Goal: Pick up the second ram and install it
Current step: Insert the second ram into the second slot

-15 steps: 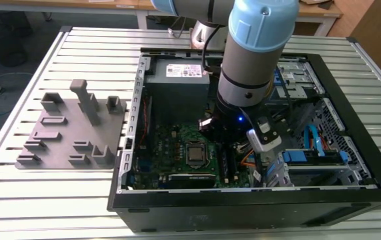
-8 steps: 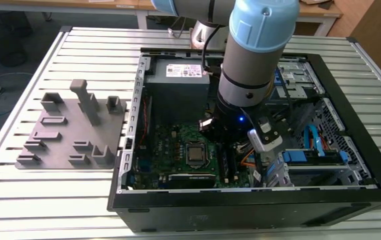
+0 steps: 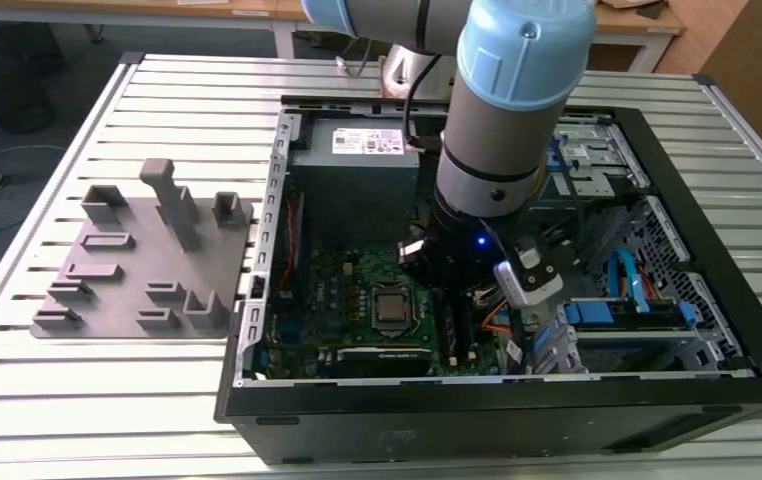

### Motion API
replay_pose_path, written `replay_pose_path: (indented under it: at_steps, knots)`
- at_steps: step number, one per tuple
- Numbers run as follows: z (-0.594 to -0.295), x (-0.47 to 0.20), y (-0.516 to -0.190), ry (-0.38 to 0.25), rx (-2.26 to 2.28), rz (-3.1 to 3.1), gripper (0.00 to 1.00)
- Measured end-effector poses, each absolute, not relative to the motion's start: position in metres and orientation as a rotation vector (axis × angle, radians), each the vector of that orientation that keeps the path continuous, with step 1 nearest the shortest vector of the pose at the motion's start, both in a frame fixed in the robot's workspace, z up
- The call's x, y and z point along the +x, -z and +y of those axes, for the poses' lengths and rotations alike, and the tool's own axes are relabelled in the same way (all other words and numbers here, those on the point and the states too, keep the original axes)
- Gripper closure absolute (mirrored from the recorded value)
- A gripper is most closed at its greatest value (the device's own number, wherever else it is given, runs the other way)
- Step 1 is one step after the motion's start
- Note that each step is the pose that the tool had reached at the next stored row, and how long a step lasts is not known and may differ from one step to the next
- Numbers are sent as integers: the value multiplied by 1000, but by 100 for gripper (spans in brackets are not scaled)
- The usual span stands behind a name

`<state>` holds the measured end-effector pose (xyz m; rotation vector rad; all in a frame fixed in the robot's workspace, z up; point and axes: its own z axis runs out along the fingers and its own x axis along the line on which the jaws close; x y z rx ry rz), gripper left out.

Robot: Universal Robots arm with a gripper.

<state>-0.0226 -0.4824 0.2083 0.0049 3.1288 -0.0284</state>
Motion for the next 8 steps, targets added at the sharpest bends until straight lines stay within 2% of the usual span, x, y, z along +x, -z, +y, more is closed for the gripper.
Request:
replay_pose_path:
  at_steps: [8]
  knots:
    - [-482,-23,-205,28,5,3129,86]
